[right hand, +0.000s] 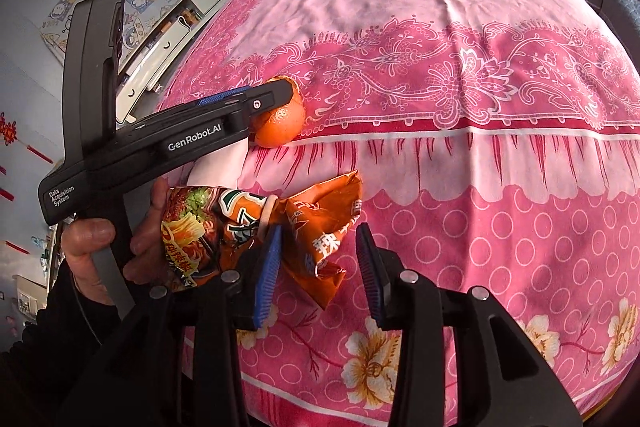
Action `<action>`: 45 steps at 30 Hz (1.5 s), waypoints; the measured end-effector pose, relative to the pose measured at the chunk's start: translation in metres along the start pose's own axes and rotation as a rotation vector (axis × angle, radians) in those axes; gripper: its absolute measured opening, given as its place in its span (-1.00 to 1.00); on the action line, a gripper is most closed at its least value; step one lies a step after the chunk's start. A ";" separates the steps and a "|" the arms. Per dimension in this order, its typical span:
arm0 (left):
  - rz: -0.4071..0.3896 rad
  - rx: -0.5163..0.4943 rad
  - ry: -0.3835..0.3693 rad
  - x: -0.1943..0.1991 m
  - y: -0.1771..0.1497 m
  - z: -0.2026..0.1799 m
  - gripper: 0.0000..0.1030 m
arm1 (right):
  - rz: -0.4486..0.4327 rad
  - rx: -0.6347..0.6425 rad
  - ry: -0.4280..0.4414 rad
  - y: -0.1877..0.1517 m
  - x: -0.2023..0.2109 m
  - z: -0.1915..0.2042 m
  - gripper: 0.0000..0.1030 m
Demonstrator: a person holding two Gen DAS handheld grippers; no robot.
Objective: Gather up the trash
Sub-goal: 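Grasp the orange snack wrapper with the right tool while the left tool grasps the orange peel, then carry the snack wrapper and orange peel over the yellow-rimmed bin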
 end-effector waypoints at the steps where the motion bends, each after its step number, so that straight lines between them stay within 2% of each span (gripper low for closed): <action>1: 0.002 0.001 0.004 -0.002 0.001 0.000 -0.10 | 0.002 0.001 0.002 0.000 -0.001 0.000 -0.31; 7: -0.003 0.002 0.005 -0.005 0.002 0.001 -0.15 | 0.019 0.009 0.022 0.004 -0.010 -0.001 -0.34; 10: -0.006 0.007 0.002 -0.004 0.002 0.003 -0.19 | 0.017 0.028 0.026 0.005 -0.010 0.003 -0.49; 16: -0.012 0.000 0.009 -0.002 0.000 0.001 -0.28 | 0.004 0.052 0.023 0.002 -0.008 0.006 -0.63; 23: -0.014 0.022 -0.025 0.006 0.001 0.004 -0.32 | -0.022 0.052 0.032 -0.007 0.004 0.005 -0.69; 28: -0.067 0.009 -0.028 0.029 0.001 -0.004 -0.32 | -0.050 0.038 0.030 -0.018 0.017 0.001 -0.70; 37: -0.170 -0.038 -0.064 0.076 -0.003 -0.038 -0.32 | -0.149 -0.043 0.012 -0.048 0.064 -0.030 -0.74; 45: -0.215 -0.137 -0.110 0.104 -0.014 -0.100 -0.32 | -0.284 -0.156 -0.028 -0.085 0.122 -0.073 -0.75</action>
Point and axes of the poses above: each gripper's, at about its wrist camera, not at the fingertips, and x roughly against the way its jaws point, z to its left, y to its top, the point moved 2 cm from there along -x, roughly the way its jaws point, and after that the axes turned 14 degrees about z, right-handed, at the moved point
